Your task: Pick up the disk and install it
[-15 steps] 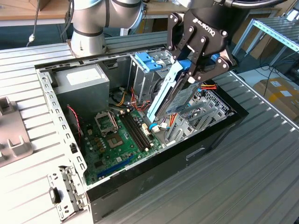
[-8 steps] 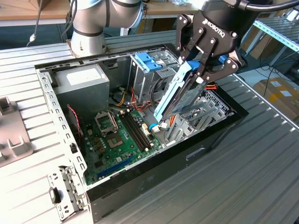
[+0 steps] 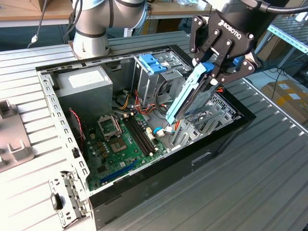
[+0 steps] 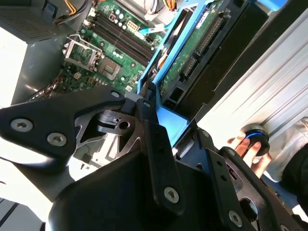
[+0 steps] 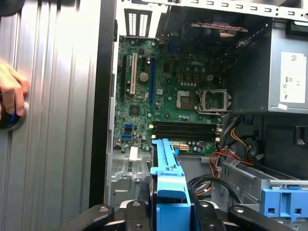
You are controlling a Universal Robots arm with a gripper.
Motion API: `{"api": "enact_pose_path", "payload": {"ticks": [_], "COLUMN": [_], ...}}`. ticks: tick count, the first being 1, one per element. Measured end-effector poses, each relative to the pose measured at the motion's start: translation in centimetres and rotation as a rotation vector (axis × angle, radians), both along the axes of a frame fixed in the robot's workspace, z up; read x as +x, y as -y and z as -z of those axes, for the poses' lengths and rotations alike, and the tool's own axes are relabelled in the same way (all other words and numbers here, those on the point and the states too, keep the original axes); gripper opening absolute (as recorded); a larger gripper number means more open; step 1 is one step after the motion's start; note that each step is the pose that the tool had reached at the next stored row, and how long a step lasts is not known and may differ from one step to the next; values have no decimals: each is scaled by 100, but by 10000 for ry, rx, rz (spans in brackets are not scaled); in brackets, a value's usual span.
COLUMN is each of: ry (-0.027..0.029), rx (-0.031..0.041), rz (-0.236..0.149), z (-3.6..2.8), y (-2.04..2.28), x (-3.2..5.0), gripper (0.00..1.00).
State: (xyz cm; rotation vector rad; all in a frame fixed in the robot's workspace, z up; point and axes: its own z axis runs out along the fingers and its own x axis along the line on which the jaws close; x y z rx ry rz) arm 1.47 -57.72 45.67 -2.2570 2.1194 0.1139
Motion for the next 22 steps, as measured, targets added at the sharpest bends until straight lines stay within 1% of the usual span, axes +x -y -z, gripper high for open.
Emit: {"api": "enact_pose_path", "payload": {"ticks": [4,8,10,12,15,18,22], "ry": [-13,-33,-44,-50,-64,-76,-84], "rx": [0,0,0,1,0,0,0], "rz": [1,1,1,0,1,0,1], "z": [5,12,15,18,22,27,33], "y": [15,38,57,67,89,102,120], "x": [87,214,281,320,412,483,550], "gripper": [37,37,37,37,37,37,37]}}
